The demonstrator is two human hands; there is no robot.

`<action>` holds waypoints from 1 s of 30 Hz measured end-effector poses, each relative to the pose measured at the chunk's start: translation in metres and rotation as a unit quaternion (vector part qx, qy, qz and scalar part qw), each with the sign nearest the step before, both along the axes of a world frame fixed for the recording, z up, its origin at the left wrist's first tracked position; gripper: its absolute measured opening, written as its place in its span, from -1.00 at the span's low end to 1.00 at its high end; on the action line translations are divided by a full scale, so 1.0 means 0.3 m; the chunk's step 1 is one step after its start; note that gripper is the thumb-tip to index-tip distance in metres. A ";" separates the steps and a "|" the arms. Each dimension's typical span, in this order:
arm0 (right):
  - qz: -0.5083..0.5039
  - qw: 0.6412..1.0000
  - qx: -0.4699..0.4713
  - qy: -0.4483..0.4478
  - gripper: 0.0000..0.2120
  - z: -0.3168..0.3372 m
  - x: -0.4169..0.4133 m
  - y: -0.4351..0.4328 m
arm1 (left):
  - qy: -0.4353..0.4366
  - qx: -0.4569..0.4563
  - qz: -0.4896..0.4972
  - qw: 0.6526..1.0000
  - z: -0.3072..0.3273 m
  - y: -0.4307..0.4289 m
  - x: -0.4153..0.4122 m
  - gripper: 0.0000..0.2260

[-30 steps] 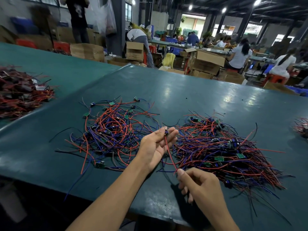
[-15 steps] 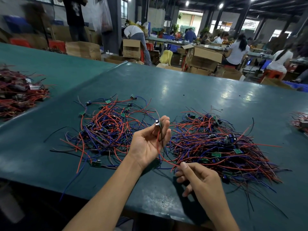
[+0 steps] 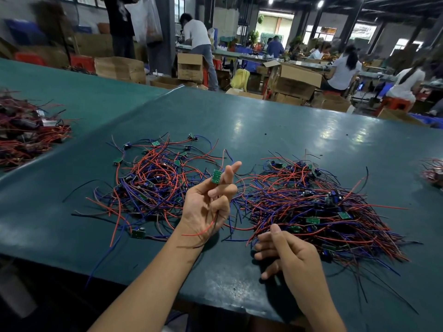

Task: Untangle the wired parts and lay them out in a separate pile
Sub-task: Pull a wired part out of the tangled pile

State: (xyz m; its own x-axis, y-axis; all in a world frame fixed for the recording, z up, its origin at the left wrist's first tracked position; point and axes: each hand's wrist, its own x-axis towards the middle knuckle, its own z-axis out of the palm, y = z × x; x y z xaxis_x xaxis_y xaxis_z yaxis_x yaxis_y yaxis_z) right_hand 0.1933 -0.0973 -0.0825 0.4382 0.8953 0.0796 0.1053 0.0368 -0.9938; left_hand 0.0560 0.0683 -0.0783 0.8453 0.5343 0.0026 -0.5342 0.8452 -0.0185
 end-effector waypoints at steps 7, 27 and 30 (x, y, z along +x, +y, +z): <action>-0.003 1.000 -0.005 -0.008 -0.65 0.006 -0.004 0.002 | 0.019 0.049 0.022 0.998 0.023 -0.014 0.013 -0.63; -0.013 1.000 -0.009 -0.022 -0.70 0.011 -0.011 -0.002 | -0.029 0.166 0.024 0.985 0.028 -0.048 0.021 -0.67; -0.009 1.000 -0.004 -0.018 -0.70 0.004 -0.010 -0.002 | -0.012 0.194 0.029 0.981 0.025 -0.048 0.027 -0.67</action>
State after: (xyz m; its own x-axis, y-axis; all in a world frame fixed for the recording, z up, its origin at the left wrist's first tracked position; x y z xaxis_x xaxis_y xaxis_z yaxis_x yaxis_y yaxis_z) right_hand 0.1904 -0.0978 -0.0811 0.4505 0.8883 0.0892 0.1417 0.0275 -0.9895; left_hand 0.0640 0.0539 -0.0708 0.8103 0.5371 0.2344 -0.5855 0.7590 0.2848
